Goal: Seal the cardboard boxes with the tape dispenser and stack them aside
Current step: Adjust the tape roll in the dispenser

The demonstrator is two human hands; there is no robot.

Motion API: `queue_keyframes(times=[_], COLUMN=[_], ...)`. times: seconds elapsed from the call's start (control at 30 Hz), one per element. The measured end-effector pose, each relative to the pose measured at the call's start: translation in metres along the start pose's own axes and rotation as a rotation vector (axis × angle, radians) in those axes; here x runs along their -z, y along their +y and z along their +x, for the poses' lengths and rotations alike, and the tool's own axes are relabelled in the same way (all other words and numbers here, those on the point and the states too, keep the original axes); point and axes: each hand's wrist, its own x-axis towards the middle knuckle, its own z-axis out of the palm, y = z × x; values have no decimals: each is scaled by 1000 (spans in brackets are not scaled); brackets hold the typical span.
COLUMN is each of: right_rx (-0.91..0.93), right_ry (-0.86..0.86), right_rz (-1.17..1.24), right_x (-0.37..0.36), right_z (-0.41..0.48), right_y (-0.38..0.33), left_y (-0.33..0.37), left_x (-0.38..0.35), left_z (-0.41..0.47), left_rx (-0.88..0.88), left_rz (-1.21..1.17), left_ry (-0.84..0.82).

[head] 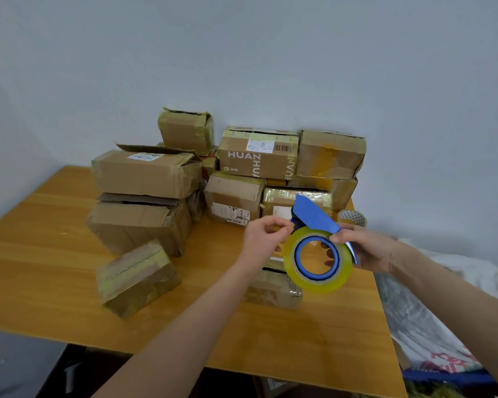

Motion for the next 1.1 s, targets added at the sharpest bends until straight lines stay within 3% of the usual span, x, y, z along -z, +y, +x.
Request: queue_keyframes(times=[0.17, 0.37, 0.57, 0.73, 0.87, 0.93, 1.0, 1.1], right_rx=[2, 24, 34, 35, 40, 35, 35, 31], right_ry=[44, 64, 121, 189, 222, 227, 234, 251], right_rz=[-37, -66, -179, -257, -327, -344, -351, -374], right_x=[-2, -7, -14, -17, -21, -23, -22, -22], right_z=[-2, -4, -4, -1, 4, 5, 7, 8], right_y=[2, 3, 1, -1, -5, -7, -9, -12], left_y=[3, 3, -2, -5, -1, 0, -3, -5], left_x=[1, 1, -2, -7, -9, -8, -5, -1], left_z=[-3, -2, -1, -1, -2, -4, -1, 2], left_rx=[186, 86, 3, 284, 625, 695, 631, 453], left_rz=[-97, 104, 147, -92, -517, -621, -554, -216], left_ry=[-51, -78, 47, 167, 262, 252, 208, 101])
